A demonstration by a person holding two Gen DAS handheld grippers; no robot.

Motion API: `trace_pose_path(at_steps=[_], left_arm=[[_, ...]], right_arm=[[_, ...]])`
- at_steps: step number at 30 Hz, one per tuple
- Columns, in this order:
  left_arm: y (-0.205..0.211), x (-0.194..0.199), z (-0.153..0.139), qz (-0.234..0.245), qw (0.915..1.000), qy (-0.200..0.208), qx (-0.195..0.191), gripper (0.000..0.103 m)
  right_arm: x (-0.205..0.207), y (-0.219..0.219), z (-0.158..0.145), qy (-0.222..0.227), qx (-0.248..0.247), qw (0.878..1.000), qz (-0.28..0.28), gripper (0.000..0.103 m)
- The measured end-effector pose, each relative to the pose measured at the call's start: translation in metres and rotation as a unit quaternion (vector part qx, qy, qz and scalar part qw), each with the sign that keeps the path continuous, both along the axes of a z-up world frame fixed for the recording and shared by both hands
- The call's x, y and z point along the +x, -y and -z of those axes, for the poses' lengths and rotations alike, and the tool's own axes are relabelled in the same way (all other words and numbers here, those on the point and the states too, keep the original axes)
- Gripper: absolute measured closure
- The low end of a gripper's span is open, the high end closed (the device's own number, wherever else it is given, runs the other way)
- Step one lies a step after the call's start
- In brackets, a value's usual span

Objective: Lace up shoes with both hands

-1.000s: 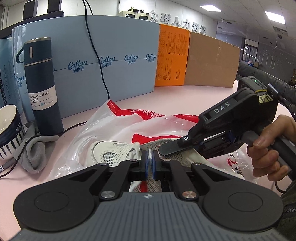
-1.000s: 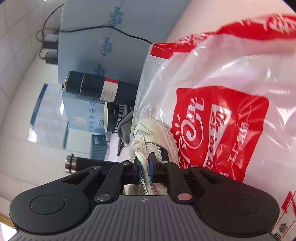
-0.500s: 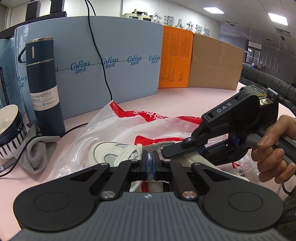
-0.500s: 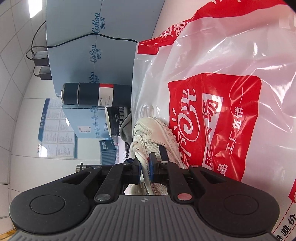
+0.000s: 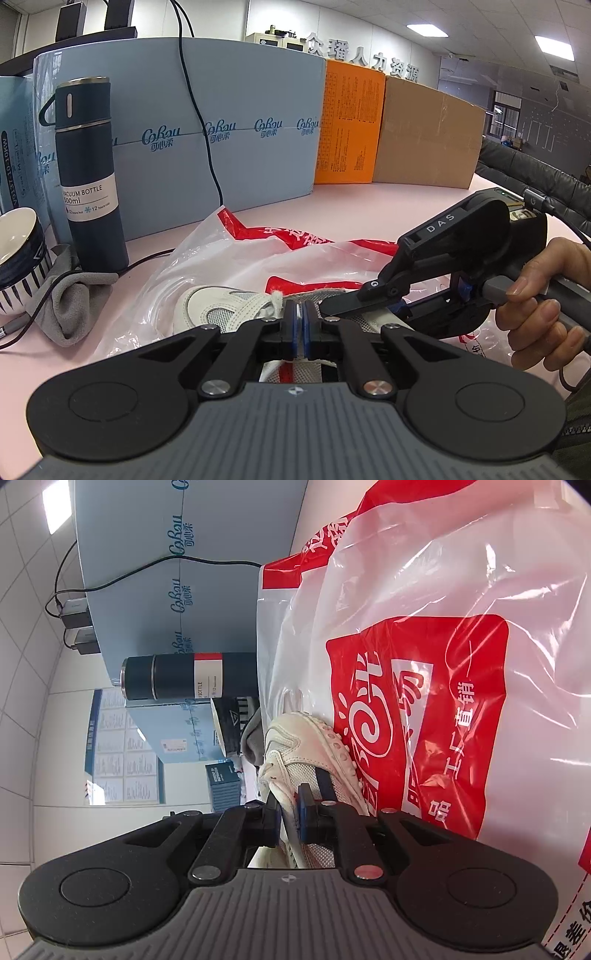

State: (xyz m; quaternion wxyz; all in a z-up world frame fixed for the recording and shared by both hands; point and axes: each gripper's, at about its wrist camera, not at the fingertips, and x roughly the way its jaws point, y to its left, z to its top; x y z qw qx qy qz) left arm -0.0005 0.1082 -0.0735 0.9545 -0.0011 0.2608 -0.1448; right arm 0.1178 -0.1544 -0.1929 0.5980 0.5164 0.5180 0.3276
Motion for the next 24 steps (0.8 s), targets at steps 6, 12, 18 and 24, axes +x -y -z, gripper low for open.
trace_pose_path(at_steps=[6,12,18,24], left_arm=[[0.0001,0.0012,0.0011,0.001,1.0000,0.002,-0.004,0.101],[0.0003,0.0025,0.0022,0.004,1.0000,0.000,-0.008,0.101],[0.0006,0.0033,0.0026,0.002,1.0000,0.002,-0.006,0.101],[0.0011,0.0083,0.0055,-0.013,0.9999,-0.002,-0.003,0.101]], right_arm=[[0.0001,0.0000,0.0012,-0.001,0.002,1.000,0.001,0.094],[0.0001,0.0000,0.0021,-0.003,0.005,1.000,0.002,0.094],[0.0006,0.0009,0.0036,0.000,0.003,1.000,-0.001,0.094],[-0.0004,-0.0017,0.0000,0.009,-0.006,1.000,-0.006,0.094]])
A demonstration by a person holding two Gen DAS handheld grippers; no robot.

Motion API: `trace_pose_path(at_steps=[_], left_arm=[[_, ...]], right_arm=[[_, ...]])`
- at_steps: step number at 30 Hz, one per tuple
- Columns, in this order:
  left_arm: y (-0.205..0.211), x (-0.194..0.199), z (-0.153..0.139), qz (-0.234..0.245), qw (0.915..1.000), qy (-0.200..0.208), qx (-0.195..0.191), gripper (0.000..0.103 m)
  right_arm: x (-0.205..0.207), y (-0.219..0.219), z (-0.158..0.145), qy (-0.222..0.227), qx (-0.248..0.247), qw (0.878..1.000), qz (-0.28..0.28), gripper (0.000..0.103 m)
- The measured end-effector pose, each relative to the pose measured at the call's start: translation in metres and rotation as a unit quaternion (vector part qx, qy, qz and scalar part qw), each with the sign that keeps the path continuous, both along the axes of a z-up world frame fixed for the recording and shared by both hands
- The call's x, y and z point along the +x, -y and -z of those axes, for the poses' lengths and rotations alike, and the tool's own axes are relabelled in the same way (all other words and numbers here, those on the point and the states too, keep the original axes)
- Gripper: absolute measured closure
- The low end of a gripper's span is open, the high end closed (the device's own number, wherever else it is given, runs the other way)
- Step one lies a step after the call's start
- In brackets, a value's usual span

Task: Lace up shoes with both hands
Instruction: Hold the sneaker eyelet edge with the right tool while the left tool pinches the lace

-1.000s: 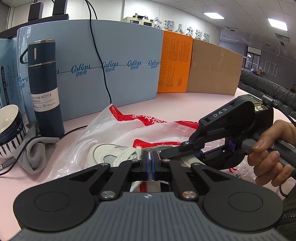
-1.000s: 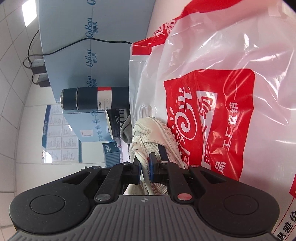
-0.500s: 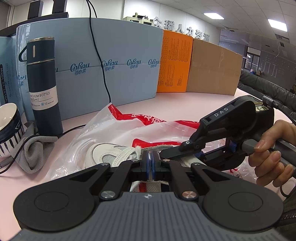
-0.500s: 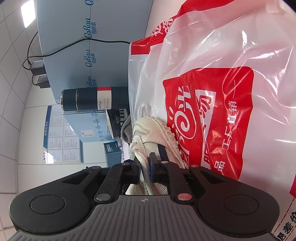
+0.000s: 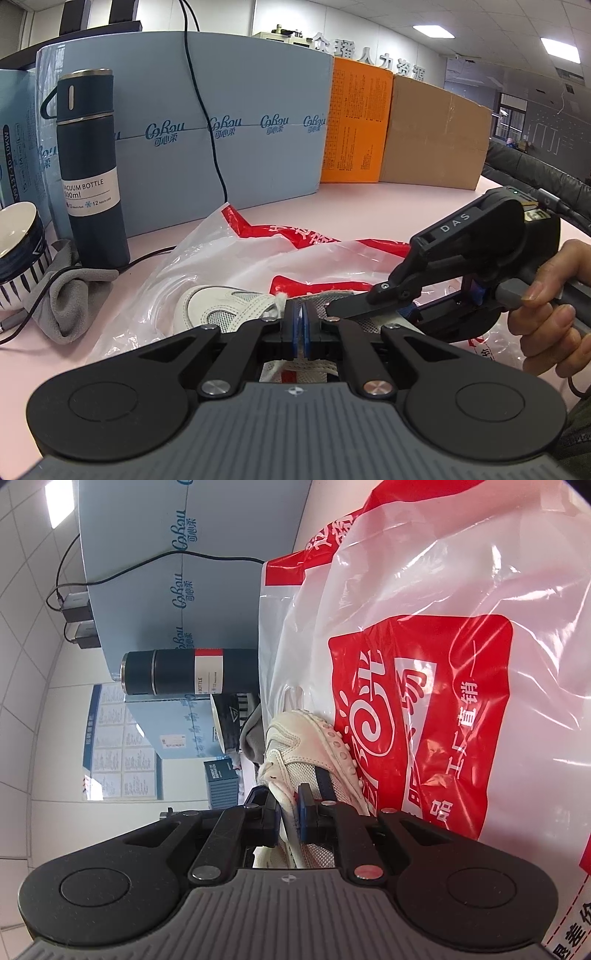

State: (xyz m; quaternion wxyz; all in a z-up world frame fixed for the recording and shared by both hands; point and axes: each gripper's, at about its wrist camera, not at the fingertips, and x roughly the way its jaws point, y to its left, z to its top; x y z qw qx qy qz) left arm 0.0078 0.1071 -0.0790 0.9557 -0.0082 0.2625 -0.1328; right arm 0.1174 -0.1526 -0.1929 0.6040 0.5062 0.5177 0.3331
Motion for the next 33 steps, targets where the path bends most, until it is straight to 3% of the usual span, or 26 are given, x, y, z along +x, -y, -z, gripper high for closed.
trace_pose_path(at_steps=[5,6,8,10,12,13,17,20,29,31,33], left_arm=[[0.001,0.002,0.001,-0.011,0.9998,-0.005,-0.016,0.099],[0.000,0.001,0.000,-0.010,0.9997,-0.005,-0.023,0.093],[-0.002,-0.005,-0.003,-0.008,0.9997,-0.004,-0.023,0.091],[-0.004,-0.012,-0.007,-0.003,0.9997,-0.001,-0.022,0.083],[-0.004,-0.018,-0.010,-0.015,0.9998,0.003,-0.011,0.056],[-0.005,-0.020,-0.011,-0.019,0.9998,0.004,-0.007,0.054],[-0.008,-0.024,-0.013,-0.027,0.9996,-0.003,0.002,0.062],[-0.006,-0.026,-0.015,-0.020,0.9996,-0.008,0.017,0.078],[0.015,-0.019,-0.014,0.022,0.9920,-0.016,0.124,0.079],[0.019,-0.017,-0.014,0.016,0.9887,-0.013,0.149,0.101],[0.020,-0.015,-0.012,0.009,0.9882,-0.009,0.152,0.101]], right_arm=[[0.000,-0.001,-0.001,0.003,-0.003,1.000,0.001,0.094],[-0.001,-0.001,-0.002,0.003,-0.004,1.000,0.001,0.094],[-0.001,-0.002,-0.003,0.005,-0.006,1.000,-0.001,0.094],[-0.001,-0.002,-0.003,0.007,-0.007,1.000,-0.002,0.094],[-0.001,-0.003,-0.003,0.007,-0.007,1.000,-0.001,0.094],[-0.001,-0.003,-0.003,0.007,-0.006,1.000,-0.001,0.094],[-0.001,-0.003,-0.004,0.009,-0.007,1.000,-0.001,0.094],[0.000,-0.003,-0.004,0.009,-0.008,1.000,-0.001,0.094],[0.000,0.000,-0.007,0.015,-0.013,1.000,-0.004,0.094],[0.000,-0.001,-0.009,0.019,-0.016,1.000,-0.006,0.094],[-0.001,-0.001,-0.010,0.025,-0.021,0.999,-0.007,0.094]])
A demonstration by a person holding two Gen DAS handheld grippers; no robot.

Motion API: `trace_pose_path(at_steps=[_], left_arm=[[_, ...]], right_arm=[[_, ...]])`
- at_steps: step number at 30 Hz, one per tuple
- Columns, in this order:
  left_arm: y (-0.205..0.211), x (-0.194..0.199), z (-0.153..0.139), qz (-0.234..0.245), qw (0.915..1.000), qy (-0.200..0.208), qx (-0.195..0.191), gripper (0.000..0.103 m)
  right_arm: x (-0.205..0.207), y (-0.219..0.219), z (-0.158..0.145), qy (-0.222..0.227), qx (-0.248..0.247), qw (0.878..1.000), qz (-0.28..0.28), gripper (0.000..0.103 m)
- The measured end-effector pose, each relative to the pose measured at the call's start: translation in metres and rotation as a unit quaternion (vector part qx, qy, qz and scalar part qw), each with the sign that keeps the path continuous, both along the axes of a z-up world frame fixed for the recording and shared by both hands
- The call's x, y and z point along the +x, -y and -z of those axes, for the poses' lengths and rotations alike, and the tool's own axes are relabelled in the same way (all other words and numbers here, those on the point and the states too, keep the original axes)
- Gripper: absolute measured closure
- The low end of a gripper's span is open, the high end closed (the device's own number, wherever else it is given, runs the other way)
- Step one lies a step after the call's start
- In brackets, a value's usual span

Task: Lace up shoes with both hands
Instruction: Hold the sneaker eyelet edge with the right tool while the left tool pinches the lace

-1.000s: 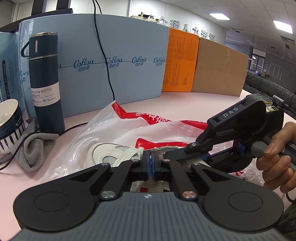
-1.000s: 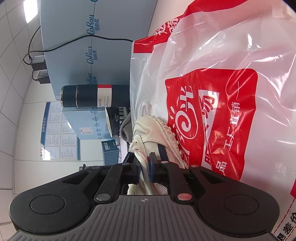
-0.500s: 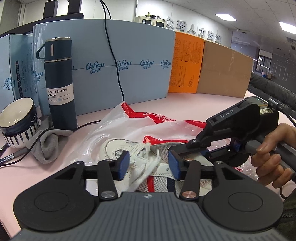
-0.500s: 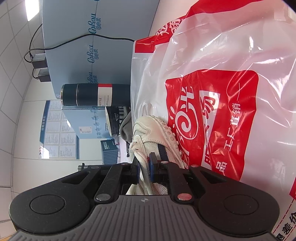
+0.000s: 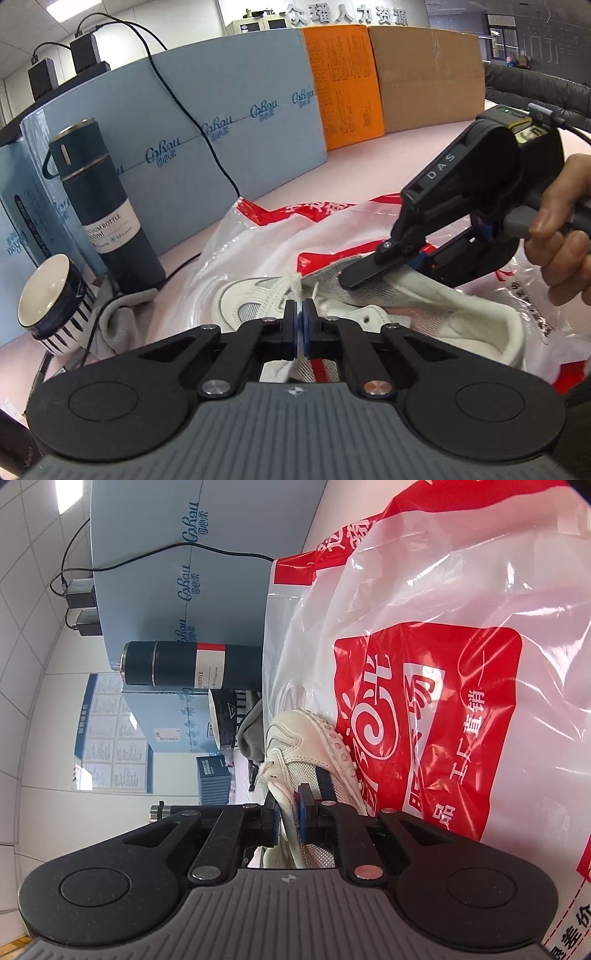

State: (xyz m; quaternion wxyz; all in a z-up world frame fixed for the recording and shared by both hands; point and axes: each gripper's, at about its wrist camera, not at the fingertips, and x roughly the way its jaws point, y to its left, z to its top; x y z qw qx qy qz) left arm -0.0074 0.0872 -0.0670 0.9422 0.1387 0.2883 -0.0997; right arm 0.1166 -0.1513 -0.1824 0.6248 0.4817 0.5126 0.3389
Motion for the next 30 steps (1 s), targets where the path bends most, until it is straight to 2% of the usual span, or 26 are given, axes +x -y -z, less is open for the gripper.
trace_pose_path(at_steps=[6,12,15,19,23,26,27,30], left_arm=[[-0.002,0.006,0.001,-0.006,0.9995,0.006,-0.029,0.102],[-0.007,-0.006,-0.007,0.001,0.9993,0.011,-0.037,0.100],[-0.009,-0.010,-0.008,0.002,0.9991,0.007,-0.043,0.090],[-0.006,-0.006,-0.008,0.005,0.9992,0.004,-0.040,0.089],[0.001,0.004,-0.004,0.006,0.9995,-0.021,-0.024,0.089],[0.003,0.007,-0.003,0.007,0.9995,-0.023,-0.020,0.090],[0.003,0.007,-0.003,0.008,0.9996,-0.021,-0.018,0.099],[0.006,0.006,-0.002,0.007,0.9999,-0.013,-0.007,0.101]], right_arm=[[-0.001,-0.001,-0.001,0.004,-0.005,1.000,0.001,0.094],[-0.002,-0.003,0.000,0.003,-0.004,1.000,0.001,0.094],[-0.002,-0.003,0.001,0.003,-0.004,1.000,0.001,0.094],[-0.001,-0.004,0.001,0.005,-0.005,1.000,0.001,0.094],[-0.001,-0.005,-0.002,0.015,-0.015,1.000,-0.004,0.094],[-0.001,-0.006,-0.003,0.021,-0.021,1.000,-0.007,0.094],[-0.001,-0.006,-0.004,0.023,-0.022,0.999,-0.007,0.094],[-0.001,-0.007,-0.008,0.035,-0.030,0.999,-0.011,0.094]])
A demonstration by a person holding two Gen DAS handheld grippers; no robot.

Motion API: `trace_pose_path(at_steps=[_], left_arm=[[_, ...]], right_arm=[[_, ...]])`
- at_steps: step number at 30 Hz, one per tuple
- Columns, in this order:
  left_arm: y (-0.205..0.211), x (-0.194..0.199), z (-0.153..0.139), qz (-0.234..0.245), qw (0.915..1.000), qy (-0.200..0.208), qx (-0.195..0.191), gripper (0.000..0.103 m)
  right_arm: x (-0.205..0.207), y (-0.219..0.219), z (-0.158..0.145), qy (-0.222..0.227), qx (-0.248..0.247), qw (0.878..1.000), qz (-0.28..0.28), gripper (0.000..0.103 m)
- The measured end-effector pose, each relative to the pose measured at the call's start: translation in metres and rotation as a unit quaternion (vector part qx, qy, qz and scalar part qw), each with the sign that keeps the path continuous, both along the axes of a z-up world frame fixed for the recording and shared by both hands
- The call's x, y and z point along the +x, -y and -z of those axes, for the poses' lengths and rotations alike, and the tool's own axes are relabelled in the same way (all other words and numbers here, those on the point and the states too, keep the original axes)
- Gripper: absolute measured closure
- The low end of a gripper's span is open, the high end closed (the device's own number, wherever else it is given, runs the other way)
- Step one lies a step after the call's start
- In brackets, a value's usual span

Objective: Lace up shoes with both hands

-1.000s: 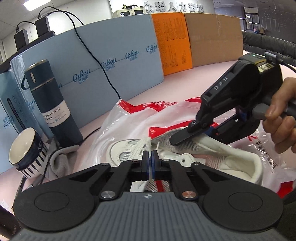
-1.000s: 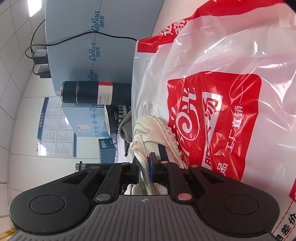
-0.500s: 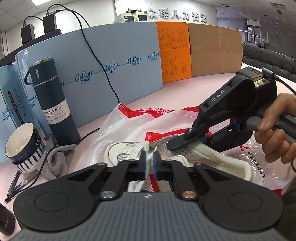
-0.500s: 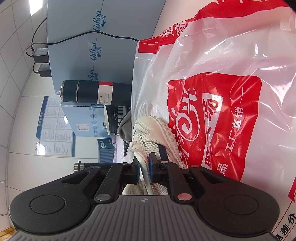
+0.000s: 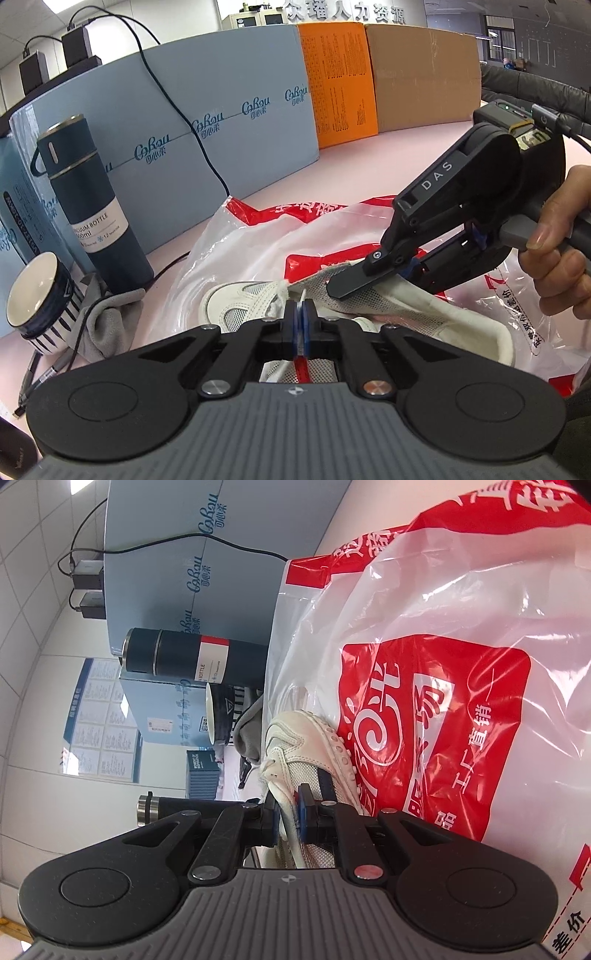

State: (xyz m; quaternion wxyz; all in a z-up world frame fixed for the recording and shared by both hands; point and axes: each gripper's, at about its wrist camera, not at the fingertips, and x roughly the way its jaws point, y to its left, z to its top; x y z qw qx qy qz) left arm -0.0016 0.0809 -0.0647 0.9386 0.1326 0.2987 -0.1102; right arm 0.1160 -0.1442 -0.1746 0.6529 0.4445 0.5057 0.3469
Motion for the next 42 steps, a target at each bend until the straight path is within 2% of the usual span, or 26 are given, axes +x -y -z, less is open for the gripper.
trace_pose_path(at_steps=[9,12,13,14,15,16,18,20,24,27,29,31,34,40,42], left_arm=[[0.003,0.011,0.004,-0.008,0.9997,0.002,-0.021,0.101],[0.002,0.012,0.006,-0.014,0.9995,0.004,-0.028,0.101],[0.002,0.012,0.006,-0.018,0.9994,0.005,-0.031,0.101],[0.001,0.012,0.006,-0.021,0.9992,0.006,-0.033,0.101],[0.000,0.012,0.006,-0.027,0.9989,0.009,-0.036,0.101],[-0.001,0.011,0.005,-0.033,0.9986,0.012,-0.039,0.101],[-0.002,0.010,0.005,-0.041,0.9979,0.015,-0.047,0.100],[-0.003,0.010,0.006,-0.044,0.9974,0.015,-0.055,0.100],[0.000,0.008,0.006,-0.038,0.9978,0.014,-0.052,0.100],[0.002,0.005,0.005,-0.035,0.9981,0.016,-0.047,0.098],[0.003,0.002,0.004,-0.038,0.9981,0.017,-0.046,0.096],[0.003,0.001,0.003,-0.041,0.9979,0.017,-0.048,0.095],[0.004,0.000,0.002,-0.041,0.9979,0.017,-0.047,0.092],[0.011,-0.013,-0.006,-0.040,0.9980,0.021,-0.045,0.084],[0.013,-0.017,-0.008,-0.031,0.9978,0.018,-0.055,0.077]], right_arm=[[-0.002,-0.007,-0.014,0.053,-0.037,0.998,-0.024,0.094],[-0.003,-0.009,-0.020,0.077,-0.050,0.995,-0.032,0.091],[-0.003,-0.008,-0.023,0.086,-0.048,0.995,-0.031,0.083],[-0.004,-0.007,-0.026,0.094,-0.045,0.994,-0.029,0.061],[-0.004,-0.007,-0.029,0.102,-0.042,0.994,-0.026,0.048],[-0.004,-0.004,-0.033,0.111,-0.040,0.993,-0.020,0.039],[-0.001,0.000,-0.039,0.119,-0.033,0.992,-0.007,0.039],[0.005,0.002,-0.038,0.102,-0.024,0.994,0.001,0.043],[0.014,0.000,-0.021,0.033,0.005,0.999,0.009,0.055],[0.016,-0.005,-0.018,0.030,0.000,1.000,0.006,0.059],[0.016,-0.011,-0.020,0.043,-0.008,0.999,-0.004,0.063],[0.015,-0.017,-0.026,0.075,-0.029,0.997,-0.016,0.066],[0.012,-0.027,-0.037,0.134,-0.078,0.987,-0.040,0.086],[0.009,-0.035,-0.046,0.200,-0.122,0.970,-0.066,0.094],[0.007,-0.036,-0.047,0.208,-0.122,0.968,-0.070,0.098]])
